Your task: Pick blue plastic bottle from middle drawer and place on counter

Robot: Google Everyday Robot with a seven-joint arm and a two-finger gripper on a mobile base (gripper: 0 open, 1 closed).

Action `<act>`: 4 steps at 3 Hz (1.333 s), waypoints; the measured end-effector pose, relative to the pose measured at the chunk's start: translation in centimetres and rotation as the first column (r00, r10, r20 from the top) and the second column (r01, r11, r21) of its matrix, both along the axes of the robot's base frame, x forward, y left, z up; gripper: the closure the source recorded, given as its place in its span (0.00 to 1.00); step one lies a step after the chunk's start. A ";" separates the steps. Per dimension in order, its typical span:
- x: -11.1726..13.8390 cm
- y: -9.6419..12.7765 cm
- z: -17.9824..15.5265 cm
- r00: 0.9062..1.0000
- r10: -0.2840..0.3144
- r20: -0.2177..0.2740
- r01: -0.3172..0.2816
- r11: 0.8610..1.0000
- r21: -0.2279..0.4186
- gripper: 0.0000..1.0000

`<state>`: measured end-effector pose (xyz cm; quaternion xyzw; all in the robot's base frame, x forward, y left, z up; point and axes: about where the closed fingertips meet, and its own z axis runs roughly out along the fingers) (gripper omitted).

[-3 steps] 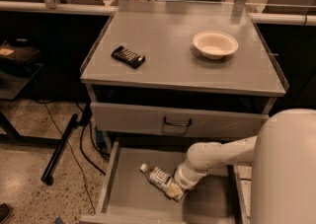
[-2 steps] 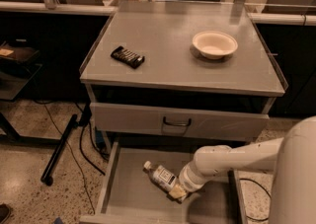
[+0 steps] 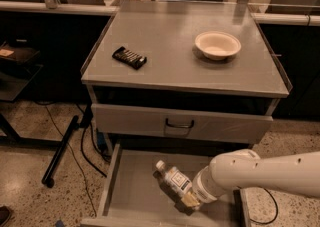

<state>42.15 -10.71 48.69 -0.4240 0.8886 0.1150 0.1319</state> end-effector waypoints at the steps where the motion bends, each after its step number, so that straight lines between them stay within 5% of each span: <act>1: -0.5 -0.1 5.3 0.999 -0.022 0.041 0.024 0.999 -0.038 1.00; 3: -2.7 2.1 15.9 0.989 0.024 0.149 -0.007 0.994 -0.113 1.00; 4: -2.6 2.2 15.7 0.990 0.019 0.138 -0.003 0.993 -0.114 1.00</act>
Offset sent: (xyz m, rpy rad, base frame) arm -0.0259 0.0224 0.1875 -0.1276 -0.1815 0.0136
